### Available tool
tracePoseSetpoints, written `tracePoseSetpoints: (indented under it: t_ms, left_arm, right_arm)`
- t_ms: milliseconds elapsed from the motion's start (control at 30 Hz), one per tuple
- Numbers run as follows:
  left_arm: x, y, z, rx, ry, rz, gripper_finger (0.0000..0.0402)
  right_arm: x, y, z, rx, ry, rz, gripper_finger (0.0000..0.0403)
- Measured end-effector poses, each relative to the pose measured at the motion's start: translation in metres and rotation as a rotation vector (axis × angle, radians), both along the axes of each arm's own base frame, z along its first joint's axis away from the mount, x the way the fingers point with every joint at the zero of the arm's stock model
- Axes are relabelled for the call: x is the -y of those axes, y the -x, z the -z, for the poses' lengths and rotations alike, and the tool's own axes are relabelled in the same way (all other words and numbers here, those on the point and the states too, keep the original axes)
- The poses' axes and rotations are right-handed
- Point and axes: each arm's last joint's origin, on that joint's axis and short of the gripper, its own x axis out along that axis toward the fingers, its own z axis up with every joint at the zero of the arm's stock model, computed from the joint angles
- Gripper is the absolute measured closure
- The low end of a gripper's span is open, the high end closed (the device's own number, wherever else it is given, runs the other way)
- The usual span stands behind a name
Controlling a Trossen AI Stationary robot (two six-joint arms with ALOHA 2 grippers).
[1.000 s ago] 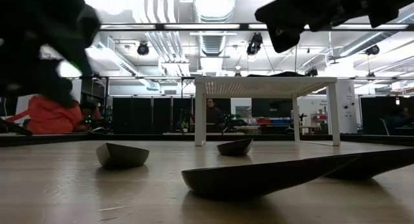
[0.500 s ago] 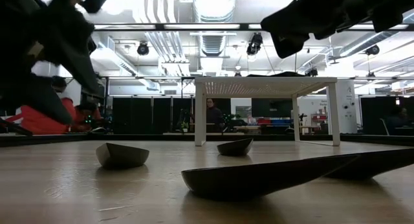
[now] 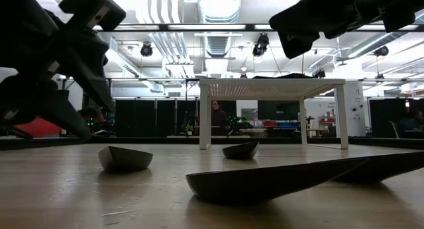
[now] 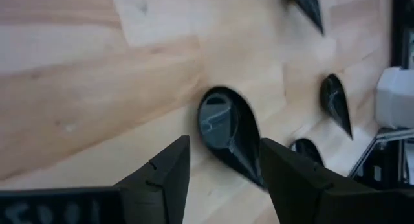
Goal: Pick & Place Mini shaped plates
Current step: Put the drop shaped plate on the shelf
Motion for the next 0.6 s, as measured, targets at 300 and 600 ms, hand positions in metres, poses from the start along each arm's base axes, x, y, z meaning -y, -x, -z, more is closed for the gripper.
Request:
tracePoseSetpoints:
  t_ms: [300,600]
  left_arm:
    - [0.002,-0.005,0.004,0.014,0.005,0.007,0.0225]
    - [0.007,-0.010,0.019,-0.004,0.017,0.029,0.0226]
  right_arm:
    - [0.000,0.000,0.001,-0.007,-0.002,0.001,0.0394]
    - [-0.001,0.001,0.001,-0.010,-0.008,-0.002,0.0394]
